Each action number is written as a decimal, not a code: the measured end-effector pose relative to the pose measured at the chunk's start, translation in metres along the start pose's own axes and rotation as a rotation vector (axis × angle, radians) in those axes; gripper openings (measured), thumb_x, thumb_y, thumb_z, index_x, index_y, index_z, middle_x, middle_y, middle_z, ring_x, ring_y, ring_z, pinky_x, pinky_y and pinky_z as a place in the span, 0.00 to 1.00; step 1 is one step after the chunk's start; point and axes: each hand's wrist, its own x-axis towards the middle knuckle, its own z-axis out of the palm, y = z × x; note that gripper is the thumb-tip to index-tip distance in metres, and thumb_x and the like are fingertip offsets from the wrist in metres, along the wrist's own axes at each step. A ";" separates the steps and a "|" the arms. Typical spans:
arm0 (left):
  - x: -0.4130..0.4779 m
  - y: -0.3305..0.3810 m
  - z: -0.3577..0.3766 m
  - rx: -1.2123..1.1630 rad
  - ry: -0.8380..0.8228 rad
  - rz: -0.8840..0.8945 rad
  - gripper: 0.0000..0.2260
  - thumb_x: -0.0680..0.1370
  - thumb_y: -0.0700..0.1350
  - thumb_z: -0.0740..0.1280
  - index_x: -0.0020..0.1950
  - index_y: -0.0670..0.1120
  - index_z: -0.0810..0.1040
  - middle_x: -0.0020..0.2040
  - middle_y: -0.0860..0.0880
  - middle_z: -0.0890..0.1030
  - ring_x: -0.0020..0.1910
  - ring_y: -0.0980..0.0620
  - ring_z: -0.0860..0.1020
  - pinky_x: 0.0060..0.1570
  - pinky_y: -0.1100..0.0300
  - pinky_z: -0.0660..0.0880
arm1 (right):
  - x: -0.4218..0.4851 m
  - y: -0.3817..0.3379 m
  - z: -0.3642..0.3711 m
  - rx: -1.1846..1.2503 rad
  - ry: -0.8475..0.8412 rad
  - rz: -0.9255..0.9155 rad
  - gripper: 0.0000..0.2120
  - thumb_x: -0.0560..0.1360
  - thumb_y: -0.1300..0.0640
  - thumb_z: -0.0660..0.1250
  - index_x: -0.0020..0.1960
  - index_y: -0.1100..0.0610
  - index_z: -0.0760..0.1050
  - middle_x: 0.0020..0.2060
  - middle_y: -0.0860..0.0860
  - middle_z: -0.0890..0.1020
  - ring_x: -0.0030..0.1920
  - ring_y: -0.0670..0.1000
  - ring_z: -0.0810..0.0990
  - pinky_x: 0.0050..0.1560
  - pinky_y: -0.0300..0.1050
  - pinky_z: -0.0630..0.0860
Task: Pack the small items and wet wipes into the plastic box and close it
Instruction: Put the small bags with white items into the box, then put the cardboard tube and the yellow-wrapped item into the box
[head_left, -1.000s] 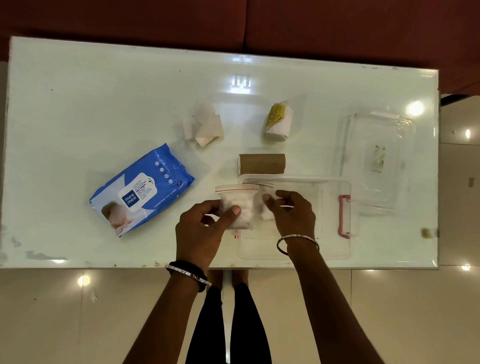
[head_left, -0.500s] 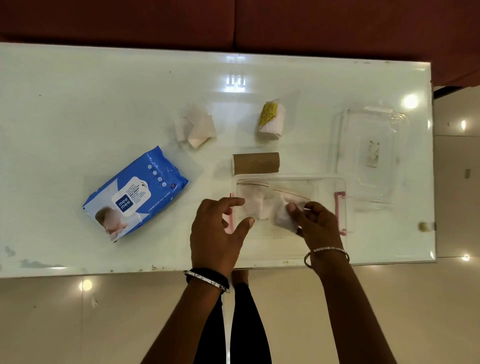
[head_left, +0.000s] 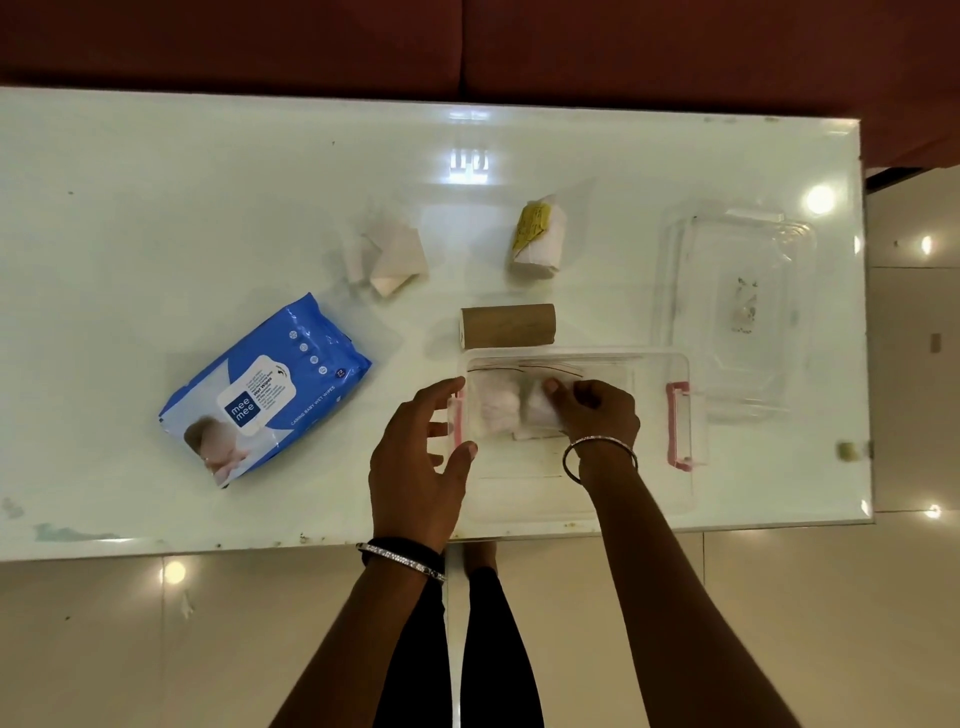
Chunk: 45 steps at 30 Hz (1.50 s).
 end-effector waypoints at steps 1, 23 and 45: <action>0.001 -0.001 0.000 -0.001 -0.002 0.001 0.29 0.70 0.38 0.74 0.64 0.61 0.71 0.60 0.57 0.76 0.51 0.58 0.78 0.43 0.59 0.81 | -0.001 0.001 -0.001 0.002 0.012 -0.022 0.17 0.70 0.46 0.75 0.50 0.58 0.83 0.39 0.50 0.83 0.39 0.49 0.78 0.34 0.30 0.65; 0.143 0.020 0.014 0.423 -0.249 0.101 0.14 0.73 0.49 0.71 0.58 0.51 0.77 0.55 0.49 0.80 0.53 0.49 0.78 0.51 0.56 0.75 | -0.018 -0.077 -0.060 0.190 0.339 -0.575 0.04 0.76 0.54 0.69 0.45 0.55 0.80 0.31 0.50 0.83 0.32 0.45 0.81 0.37 0.27 0.71; 0.163 -0.003 0.020 0.314 -0.331 0.057 0.22 0.62 0.51 0.80 0.51 0.51 0.77 0.46 0.53 0.80 0.43 0.53 0.78 0.40 0.64 0.70 | 0.086 -0.136 0.030 0.019 -0.093 -0.142 0.31 0.61 0.44 0.80 0.57 0.57 0.76 0.53 0.52 0.82 0.53 0.54 0.82 0.52 0.47 0.79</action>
